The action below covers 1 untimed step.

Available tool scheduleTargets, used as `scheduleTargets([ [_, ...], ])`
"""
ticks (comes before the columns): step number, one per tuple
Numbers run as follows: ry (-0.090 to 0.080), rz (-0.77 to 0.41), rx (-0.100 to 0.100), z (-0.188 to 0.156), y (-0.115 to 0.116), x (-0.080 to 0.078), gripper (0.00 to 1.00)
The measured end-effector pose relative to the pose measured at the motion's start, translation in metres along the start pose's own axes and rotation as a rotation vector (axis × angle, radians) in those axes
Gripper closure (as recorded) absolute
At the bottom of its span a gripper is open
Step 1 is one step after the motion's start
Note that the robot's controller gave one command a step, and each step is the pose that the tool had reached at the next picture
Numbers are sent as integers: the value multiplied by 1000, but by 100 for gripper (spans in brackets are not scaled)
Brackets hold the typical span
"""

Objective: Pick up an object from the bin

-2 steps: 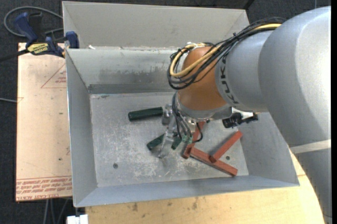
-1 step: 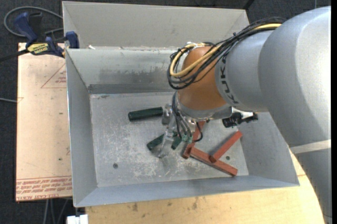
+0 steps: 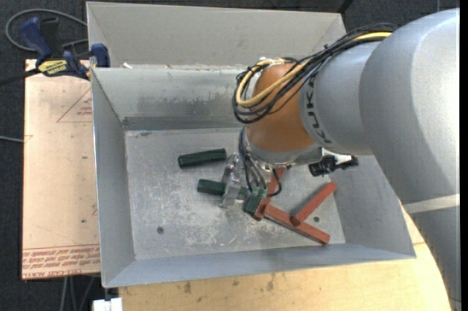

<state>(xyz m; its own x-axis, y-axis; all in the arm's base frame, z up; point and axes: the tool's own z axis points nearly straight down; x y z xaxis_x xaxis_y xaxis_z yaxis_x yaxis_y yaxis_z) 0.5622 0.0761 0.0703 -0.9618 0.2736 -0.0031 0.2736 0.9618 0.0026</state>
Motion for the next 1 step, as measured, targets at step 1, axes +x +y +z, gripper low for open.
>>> scheduleTargets([
  [1,-6,-2,-2,-123,1,-3,100],
])
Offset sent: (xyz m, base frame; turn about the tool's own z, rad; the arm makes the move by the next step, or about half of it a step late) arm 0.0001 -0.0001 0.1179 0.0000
